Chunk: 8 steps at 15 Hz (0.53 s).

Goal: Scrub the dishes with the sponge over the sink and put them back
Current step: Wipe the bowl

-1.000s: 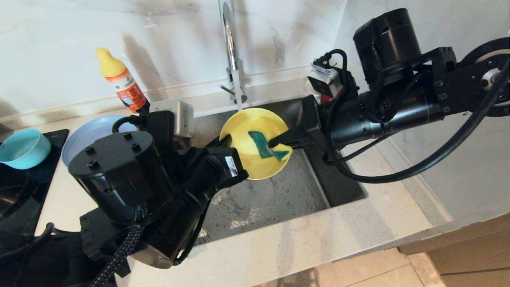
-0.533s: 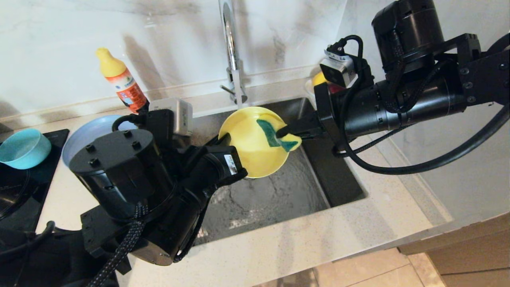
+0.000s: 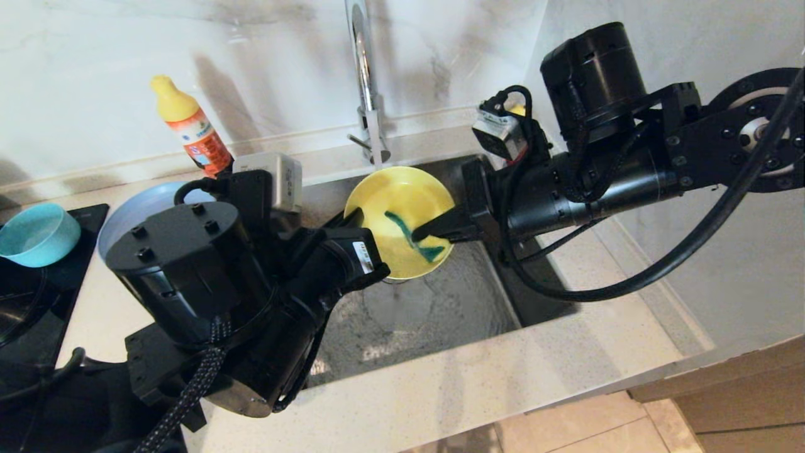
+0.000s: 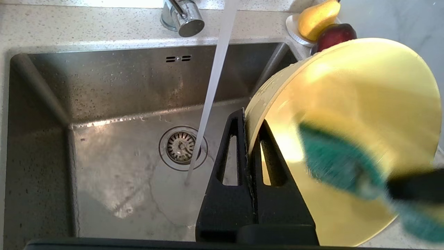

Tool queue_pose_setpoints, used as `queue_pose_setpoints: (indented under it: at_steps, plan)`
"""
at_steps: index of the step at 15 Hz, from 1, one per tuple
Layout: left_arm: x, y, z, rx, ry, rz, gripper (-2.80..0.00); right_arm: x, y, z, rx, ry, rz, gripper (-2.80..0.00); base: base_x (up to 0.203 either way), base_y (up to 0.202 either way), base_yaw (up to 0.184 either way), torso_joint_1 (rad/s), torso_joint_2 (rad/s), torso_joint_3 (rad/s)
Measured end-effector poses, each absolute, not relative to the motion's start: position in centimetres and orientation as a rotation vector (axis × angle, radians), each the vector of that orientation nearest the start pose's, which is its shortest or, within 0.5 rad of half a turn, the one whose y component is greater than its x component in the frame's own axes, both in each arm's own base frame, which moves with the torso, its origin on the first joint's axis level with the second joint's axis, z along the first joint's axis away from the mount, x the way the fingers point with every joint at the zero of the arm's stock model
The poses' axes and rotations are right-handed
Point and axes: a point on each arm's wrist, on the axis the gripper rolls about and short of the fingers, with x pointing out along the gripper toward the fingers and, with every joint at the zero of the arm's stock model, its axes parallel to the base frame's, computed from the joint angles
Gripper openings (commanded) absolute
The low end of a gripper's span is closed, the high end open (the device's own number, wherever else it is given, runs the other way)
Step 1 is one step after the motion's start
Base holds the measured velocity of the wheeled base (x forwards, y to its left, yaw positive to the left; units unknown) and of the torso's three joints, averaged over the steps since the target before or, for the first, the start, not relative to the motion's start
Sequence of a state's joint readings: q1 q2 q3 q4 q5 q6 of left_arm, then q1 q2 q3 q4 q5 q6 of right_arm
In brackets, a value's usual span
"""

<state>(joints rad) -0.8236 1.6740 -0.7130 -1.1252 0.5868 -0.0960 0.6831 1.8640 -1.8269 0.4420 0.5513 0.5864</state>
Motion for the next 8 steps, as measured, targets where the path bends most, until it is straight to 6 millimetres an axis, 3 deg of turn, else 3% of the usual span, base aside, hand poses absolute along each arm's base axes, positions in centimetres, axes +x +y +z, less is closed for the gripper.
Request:
queue_pose_setpoints:
  at_steps: [5,8]
  plan:
    - [20.58,-20.38,21.23,-0.201,-0.108,-0.242,-2.8,26.57,24.07,31.02,0.457,0.847,1.042,-2.8,0.0,0.0,0.0,0.0,0.0,0.0]
    - [20.78,-20.14,21.13,-0.199,-0.106,-0.23,-2.8,26.36,23.54,31.63,0.462,0.831,1.039,-2.8,0.0,0.0,0.0,0.0,0.0,0.0]
